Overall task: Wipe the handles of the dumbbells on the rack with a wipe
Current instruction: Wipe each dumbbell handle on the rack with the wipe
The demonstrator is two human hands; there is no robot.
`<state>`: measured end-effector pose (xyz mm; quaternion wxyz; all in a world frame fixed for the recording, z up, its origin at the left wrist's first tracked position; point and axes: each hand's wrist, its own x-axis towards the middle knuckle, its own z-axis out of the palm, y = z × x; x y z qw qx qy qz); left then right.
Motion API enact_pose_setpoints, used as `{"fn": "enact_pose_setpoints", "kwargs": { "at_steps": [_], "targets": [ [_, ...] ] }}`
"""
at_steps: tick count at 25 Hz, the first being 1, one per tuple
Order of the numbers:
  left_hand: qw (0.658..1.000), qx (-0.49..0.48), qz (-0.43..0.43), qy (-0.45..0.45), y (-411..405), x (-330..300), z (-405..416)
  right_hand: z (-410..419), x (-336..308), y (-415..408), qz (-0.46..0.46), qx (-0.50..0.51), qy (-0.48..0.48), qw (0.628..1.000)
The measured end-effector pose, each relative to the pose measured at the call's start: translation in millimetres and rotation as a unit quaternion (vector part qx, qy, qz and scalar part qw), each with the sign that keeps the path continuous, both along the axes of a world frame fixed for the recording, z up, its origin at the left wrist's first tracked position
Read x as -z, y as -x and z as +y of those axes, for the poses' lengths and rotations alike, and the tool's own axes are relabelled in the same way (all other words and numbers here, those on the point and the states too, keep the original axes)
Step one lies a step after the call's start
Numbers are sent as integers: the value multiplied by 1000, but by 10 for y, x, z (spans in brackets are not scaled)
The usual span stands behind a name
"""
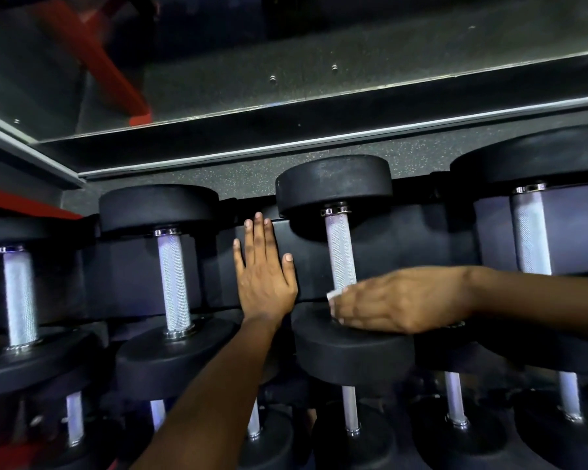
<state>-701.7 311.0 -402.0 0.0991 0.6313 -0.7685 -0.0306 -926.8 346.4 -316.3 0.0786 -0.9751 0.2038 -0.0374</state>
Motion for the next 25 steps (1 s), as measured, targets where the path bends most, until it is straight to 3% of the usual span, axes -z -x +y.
{"fn": "enact_pose_setpoints", "kwargs": {
  "at_steps": [2, 4, 5, 7, 9, 12, 13, 16, 20, 23, 25],
  "targets": [
    [1000, -2, -2, -3, -1, -5, 8, -184, -112, 73, -6, -28, -22, 999],
    [1000, -2, 0, -3, -2, -10, 13, -399, -206, 60, -41, 86, 26, 995],
    [1000, -2, 0, -4, -4, -6, 10, -393, -184, 16, -26, 99, 50, 994],
    [1000, -1, -1, -4, -2, -5, 8, -106, -96, -153, 65, 14, 7, 998],
    [1000, -2, 1, -4, -7, -3, 8, -152, -159, -185, 96, -67, -19, 993],
    [1000, -1, 0, -9, -14, -4, 8, -512, -319, -304, 102, 68, 29, 992],
    [1000, -1, -2, -11, -11, -2, 5, -452, -317, -438, 158, 86, 27, 983],
    [1000, -1, -1, -13, -9, -7, 3, -167, -322, -764, 301, 33, -73, 950],
    [1000, -1, 0, -12, -9, -6, 5, -489, -407, -910, 336, 113, -28, 935],
    [1000, -1, -2, -11, -6, -2, 4, -207, -276, -900, 318, 62, -102, 941],
    [1000, -2, 0, -14, -4, -8, 3, -47, -289, -677, 206, 74, -140, 966]
  ]
}}
